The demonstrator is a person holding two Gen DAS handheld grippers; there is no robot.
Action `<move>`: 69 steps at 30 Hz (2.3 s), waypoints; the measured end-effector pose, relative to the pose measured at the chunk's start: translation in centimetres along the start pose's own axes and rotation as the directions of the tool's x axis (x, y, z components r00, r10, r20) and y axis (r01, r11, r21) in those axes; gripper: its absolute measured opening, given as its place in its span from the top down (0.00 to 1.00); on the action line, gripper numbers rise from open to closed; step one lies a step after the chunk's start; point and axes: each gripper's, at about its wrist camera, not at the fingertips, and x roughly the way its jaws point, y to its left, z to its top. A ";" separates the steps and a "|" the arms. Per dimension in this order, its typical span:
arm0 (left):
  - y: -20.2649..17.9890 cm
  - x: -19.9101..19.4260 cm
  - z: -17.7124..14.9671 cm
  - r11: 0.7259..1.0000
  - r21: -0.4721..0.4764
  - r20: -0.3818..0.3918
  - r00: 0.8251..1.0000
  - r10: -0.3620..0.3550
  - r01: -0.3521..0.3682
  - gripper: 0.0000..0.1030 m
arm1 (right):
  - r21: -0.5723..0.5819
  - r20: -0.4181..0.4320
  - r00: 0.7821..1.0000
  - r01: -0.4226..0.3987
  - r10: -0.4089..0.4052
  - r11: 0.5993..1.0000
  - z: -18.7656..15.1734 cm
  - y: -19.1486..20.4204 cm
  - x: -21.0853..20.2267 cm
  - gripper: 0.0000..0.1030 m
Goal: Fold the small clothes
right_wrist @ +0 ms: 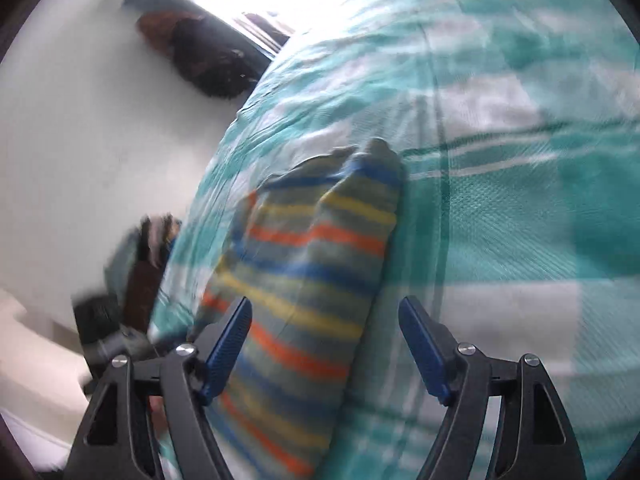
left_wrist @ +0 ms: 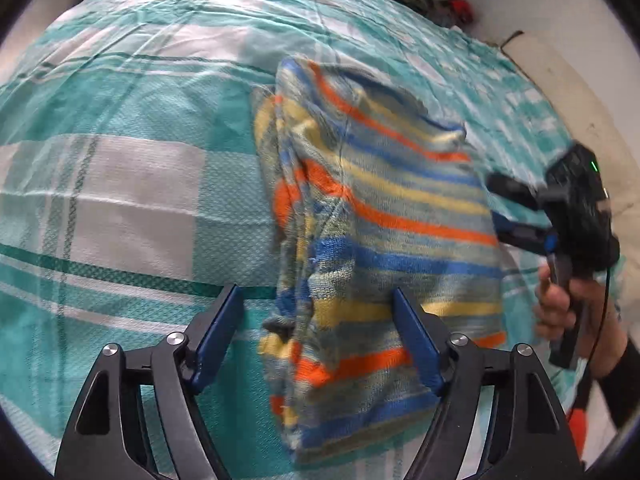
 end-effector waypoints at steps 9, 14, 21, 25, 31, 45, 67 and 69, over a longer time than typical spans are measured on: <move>-2.2 -0.8 1.2 0.998 -0.046 0.071 0.997 -0.040 0.043 0.86 | -0.143 0.076 0.992 0.111 -0.100 0.984 1.9 4.1 4.6 0.76; -5.4 -7.3 2.8 0.995 0.004 0.214 0.972 -0.095 0.096 0.86 | -0.374 0.180 0.982 0.129 -0.065 0.918 2.0 12.4 -0.8 0.76; -10.3 -10.6 2.7 0.991 0.080 0.309 0.942 -0.131 0.111 0.61 | -0.510 0.241 0.967 0.200 -0.084 0.837 2.6 17.8 -9.4 0.73; -9.9 -3.7 -0.4 1.000 0.009 0.130 0.991 0.028 -0.029 0.35 | -0.391 0.220 0.906 0.423 -0.362 0.817 2.8 12.0 -9.1 0.14; -10.3 -7.6 -9.1 0.966 0.062 0.154 0.958 0.240 -0.252 0.10 | -0.359 0.222 0.786 0.616 -0.577 0.701 -8.3 7.9 -13.3 0.12; -13.1 -21.3 -20.8 0.855 0.007 0.203 0.838 0.507 -0.519 0.05 | -0.199 0.256 0.750 0.659 -0.611 0.725 -32.8 15.8 -21.9 0.00; -17.2 -26.5 -24.3 0.862 0.056 0.210 0.849 0.484 -0.505 0.04 | -0.279 0.309 0.694 0.720 -0.650 0.636 -37.9 25.0 -25.1 0.00; -17.5 -26.6 -24.4 0.858 0.064 0.221 0.845 0.486 -0.510 0.04 | -0.276 0.320 0.690 0.724 -0.649 0.633 -38.1 25.4 -25.3 0.00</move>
